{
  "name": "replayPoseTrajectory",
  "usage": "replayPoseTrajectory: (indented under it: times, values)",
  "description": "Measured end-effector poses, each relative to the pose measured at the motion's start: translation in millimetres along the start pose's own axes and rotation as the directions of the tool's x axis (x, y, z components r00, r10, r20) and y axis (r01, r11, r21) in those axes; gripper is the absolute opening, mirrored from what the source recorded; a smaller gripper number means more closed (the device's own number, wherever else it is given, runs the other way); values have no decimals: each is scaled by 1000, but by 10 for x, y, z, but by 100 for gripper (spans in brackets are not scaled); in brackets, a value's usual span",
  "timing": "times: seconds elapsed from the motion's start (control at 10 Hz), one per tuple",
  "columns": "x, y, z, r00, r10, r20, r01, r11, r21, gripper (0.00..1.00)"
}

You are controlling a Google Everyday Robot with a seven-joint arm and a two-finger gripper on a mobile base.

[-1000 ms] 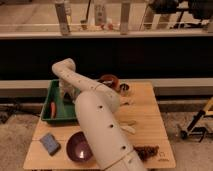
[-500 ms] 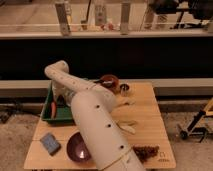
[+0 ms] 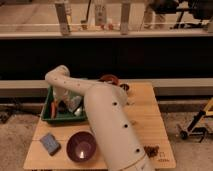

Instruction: Wipe tray with eraser

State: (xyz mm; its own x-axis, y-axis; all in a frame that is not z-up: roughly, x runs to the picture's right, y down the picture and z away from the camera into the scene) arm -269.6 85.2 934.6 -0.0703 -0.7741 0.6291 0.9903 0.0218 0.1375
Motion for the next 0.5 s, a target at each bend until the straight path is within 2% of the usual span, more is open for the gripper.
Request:
replayPoseTrajectory:
  times: [0.2,0.5]
  values:
    - [-156,42,3,1000,9,4,-9,1000,-3,0]
    - [-263,262,-40,999,54,1,-54,999,-4,0]
